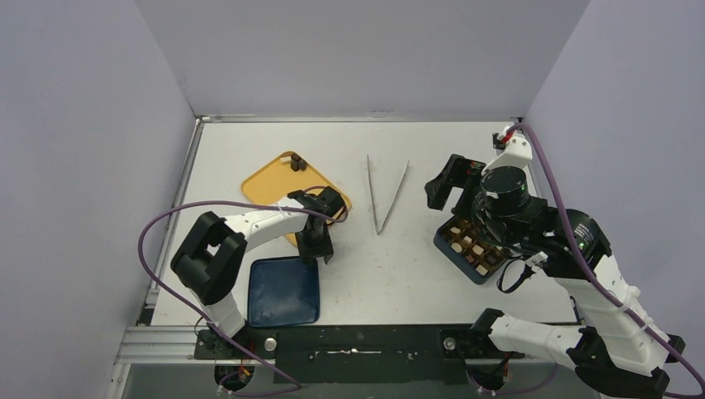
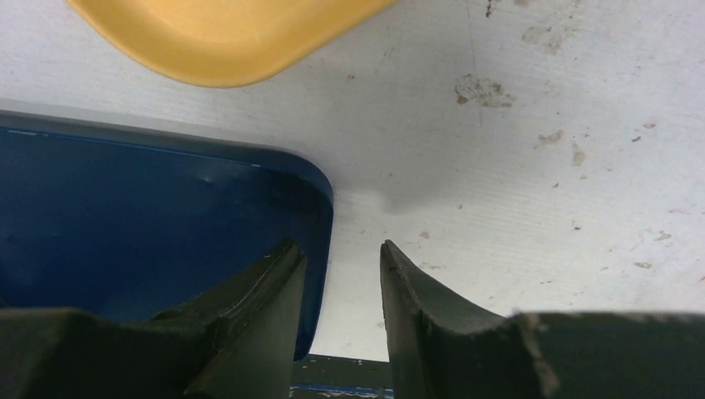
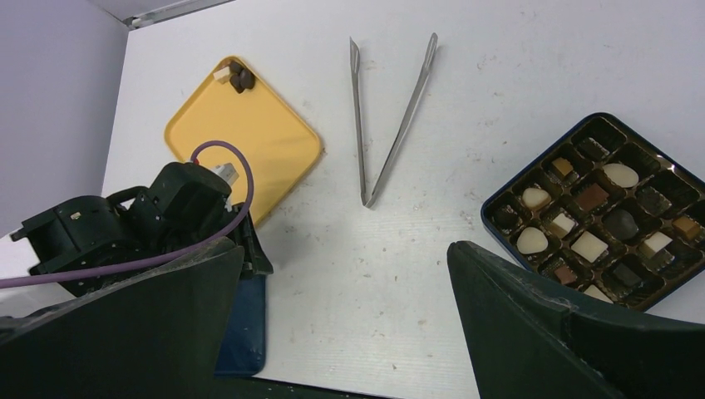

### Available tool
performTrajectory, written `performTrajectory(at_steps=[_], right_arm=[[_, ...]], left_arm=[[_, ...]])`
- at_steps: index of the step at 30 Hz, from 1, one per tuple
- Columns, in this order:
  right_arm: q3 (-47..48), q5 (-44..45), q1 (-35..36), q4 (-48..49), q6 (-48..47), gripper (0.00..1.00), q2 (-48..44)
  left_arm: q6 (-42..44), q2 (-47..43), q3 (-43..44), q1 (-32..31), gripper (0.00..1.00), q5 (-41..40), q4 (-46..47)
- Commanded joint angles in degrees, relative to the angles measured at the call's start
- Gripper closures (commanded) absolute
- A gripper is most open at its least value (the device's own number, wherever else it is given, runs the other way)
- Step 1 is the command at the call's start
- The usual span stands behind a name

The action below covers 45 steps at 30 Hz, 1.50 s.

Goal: Pack the chocolate
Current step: Pick up the box lid from the center of the board.

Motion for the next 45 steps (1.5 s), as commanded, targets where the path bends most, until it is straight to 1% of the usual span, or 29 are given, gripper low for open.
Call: performTrajectory(at_steps=[1,8,13,15,18,21,24,29,34,37,40,43,45], right_arm=[[1.7,1.3,-0.3,-0.2,0.7,0.00,0.0],[1.4,1.7,-0.3,-0.3,0.9,0.00,0.3],[1.1,1.1,-0.2,0.0,1.0,0.00,0.8],[0.8,0.7,-0.3,0.0,1.0,0.00,1.0],[0.3,0.0,-0.2,0.3,1.2,0.00,1.2],[-0.6,-1.1,-0.3,0.9,1.4,0.00,1.0],[-1.9,-2.7,-0.3,2.0,1.5,0.00,0.6],[-3.5,-5.0,-0.2,3.4,1.5,0.03,0.4],[-5.0,-8.4,-0.3,5.6,0.4,0.06,0.3],[-6.8,-11.4,-0.3,7.6,-0.4,0.09,-0.3],[-8.5,-14.9,-0.3,10.5,-1.3,0.15,-0.9],[-9.1,-18.8,-0.2,12.6,-2.4,0.25,-0.5],[-9.2,-21.0,-0.3,13.6,-3.1,0.33,0.0]], left_arm=[[0.3,1.8,-0.4,0.0,0.63,0.9,3.3],[0.6,3.1,-1.3,-0.1,0.68,2.2,6.3],[0.6,3.8,-1.8,-0.8,0.76,3.8,8.5],[0.4,3.8,-1.6,-0.9,0.80,4.8,8.8],[0.0,3.0,-1.1,-1.1,0.90,5.9,9.1],[-0.8,0.9,0.1,-1.2,0.97,9.2,9.1],[-1.6,-1.6,2.0,-1.2,1.00,10.6,8.6],[-3.0,-5.6,4.9,-1.1,1.00,13.3,8.7],[-5.5,-9.0,5.8,-1.1,1.00,15.6,10.3],[-7.5,-10.9,5.8,-1.1,1.00,17.1,12.8],[-10.2,-12.6,6.3,-1.1,1.00,18.5,15.8],[-13.4,-14.1,7.0,-1.1,1.00,19.9,19.4],[-15.2,-14.6,7.8,-1.1,1.00,20.7,20.0]])
